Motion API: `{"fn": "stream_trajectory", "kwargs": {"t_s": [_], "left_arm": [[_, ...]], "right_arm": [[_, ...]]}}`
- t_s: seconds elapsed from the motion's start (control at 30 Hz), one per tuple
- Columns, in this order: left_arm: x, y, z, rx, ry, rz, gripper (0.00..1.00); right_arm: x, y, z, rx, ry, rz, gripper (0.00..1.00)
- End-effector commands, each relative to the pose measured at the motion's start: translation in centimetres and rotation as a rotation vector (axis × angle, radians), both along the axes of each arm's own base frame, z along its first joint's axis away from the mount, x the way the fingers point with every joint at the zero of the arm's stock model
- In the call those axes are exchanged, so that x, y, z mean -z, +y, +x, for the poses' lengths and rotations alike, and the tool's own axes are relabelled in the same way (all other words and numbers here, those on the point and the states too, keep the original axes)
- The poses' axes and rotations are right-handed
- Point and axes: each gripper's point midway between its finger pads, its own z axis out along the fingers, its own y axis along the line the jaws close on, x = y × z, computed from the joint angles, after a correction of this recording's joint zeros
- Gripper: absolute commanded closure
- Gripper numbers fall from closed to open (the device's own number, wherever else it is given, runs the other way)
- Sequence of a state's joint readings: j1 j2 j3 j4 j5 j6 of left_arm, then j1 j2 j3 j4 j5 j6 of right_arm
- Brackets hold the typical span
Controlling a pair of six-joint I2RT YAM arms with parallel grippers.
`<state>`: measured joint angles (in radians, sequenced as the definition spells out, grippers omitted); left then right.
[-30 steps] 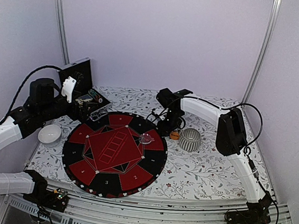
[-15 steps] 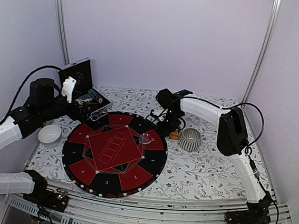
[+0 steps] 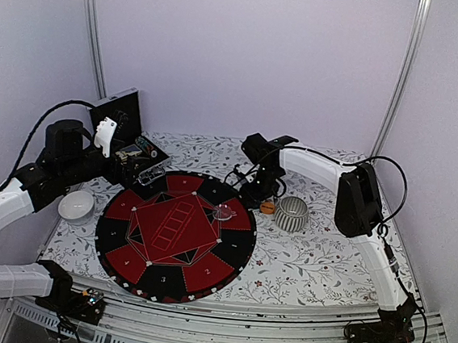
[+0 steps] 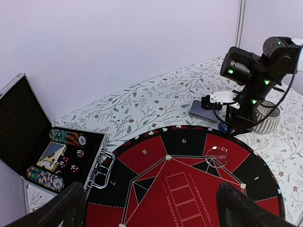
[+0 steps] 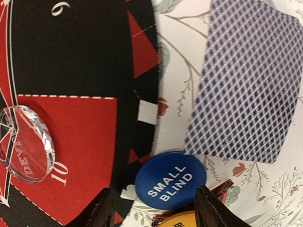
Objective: Distribute texas hold em gaming equipment
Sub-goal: Pick up the small blind button from the center of the board, then place the small blind button at position2.
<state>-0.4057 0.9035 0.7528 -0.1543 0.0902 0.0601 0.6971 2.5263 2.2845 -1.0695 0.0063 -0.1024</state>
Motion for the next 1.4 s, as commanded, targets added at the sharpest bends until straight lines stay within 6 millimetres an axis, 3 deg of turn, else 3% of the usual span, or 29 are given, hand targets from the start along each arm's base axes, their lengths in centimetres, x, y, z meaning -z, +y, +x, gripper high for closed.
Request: {"fn": "stream_trajectory", "kwargs": {"t_s": [0.0, 0.13, 0.27, 0.43, 1.03, 1.37], "left_arm": [[0.0, -0.4, -0.3, 0.020, -0.010, 0.003, 0.02], [0.0, -0.3, -0.2, 0.020, -0.011, 0.003, 0.02], [0.0, -0.3, -0.3, 0.019, -0.010, 0.004, 0.02], [0.0, -0.3, -0.3, 0.019, -0.011, 0.003, 0.02], [-0.3, -0.2, -0.4, 0.018, -0.020, 0.001, 0.02], [-0.2, -0.2, -0.5, 0.020, -0.020, 0.001, 0.02]], "right_arm": [[0.7, -1.2, 1.5, 0.057, -0.036, -0.047, 0.38], [1.4, -1.0, 1.3, 0.056, -0.005, -0.024, 0.32], [2.8, -0.4, -0.3, 0.027, 0.087, 0.006, 0.28], [4.2, 0.1, -2.6, 0.003, 0.206, 0.041, 0.36], [1.3, 2.2, -5.5, -0.068, 0.116, -0.005, 0.47], [-0.1, 2.6, -7.0, -0.135, 0.110, 0.005, 0.58]]}}
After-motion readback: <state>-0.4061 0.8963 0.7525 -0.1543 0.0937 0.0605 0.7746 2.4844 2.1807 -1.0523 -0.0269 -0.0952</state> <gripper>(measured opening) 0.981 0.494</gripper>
